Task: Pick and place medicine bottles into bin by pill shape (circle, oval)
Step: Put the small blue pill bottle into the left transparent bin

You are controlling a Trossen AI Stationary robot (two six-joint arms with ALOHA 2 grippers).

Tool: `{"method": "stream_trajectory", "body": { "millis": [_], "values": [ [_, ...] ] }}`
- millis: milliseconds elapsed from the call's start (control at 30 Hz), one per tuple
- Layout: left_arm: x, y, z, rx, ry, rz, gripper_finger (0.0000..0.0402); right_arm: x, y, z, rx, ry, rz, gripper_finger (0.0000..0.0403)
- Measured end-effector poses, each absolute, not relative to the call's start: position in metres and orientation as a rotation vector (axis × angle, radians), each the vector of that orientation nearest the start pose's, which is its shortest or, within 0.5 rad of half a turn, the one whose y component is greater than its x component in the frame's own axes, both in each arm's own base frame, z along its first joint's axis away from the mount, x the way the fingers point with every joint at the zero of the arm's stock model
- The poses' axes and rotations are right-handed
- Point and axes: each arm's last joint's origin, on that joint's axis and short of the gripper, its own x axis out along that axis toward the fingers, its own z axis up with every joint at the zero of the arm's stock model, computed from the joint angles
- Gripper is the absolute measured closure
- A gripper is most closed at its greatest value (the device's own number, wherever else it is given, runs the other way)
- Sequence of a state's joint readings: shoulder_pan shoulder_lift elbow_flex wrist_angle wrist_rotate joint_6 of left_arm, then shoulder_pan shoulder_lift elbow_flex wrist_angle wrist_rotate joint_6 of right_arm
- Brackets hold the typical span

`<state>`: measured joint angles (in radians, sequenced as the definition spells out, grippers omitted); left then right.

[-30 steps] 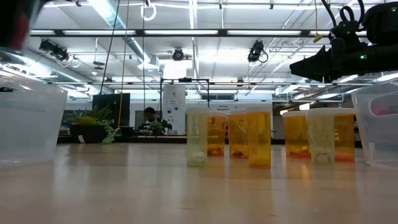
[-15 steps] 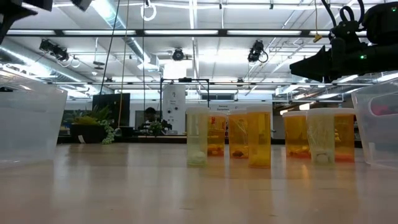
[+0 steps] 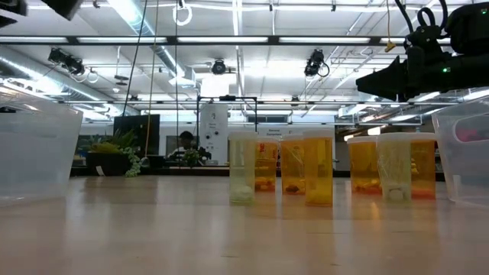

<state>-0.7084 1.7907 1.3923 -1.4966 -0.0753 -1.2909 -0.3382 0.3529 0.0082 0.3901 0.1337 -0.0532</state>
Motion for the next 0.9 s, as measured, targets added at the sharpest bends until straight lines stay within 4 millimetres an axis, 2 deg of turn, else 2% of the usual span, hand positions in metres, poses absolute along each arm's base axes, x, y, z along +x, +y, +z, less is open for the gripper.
{"method": "stream_trajectory", "body": {
  "millis": [133,267,567,767,900],
  "values": [
    [0.206,-0.187,0.238,-0.354,1.528,0.745,0.0284,0.111,-0.043,0.173,-0.057,-0.033,-0.473,0.0164],
    [0.189,-0.187,0.236,-0.500,1.452,0.812,0.0283,0.111,-0.043,0.173,-0.057,-0.033,-0.473,0.0164],
    [0.173,-0.189,0.189,-0.638,1.423,0.843,0.0283,0.111,-0.043,0.173,-0.057,-0.033,-0.473,0.0164],
    [0.168,-0.184,0.168,-0.735,1.410,0.905,0.0287,0.111,-0.043,0.173,-0.057,-0.033,-0.473,0.0164],
    [0.166,-0.182,0.162,-0.775,1.392,0.958,0.0284,0.111,-0.043,0.173,-0.057,-0.033,-0.473,0.0164]
  ]
}}
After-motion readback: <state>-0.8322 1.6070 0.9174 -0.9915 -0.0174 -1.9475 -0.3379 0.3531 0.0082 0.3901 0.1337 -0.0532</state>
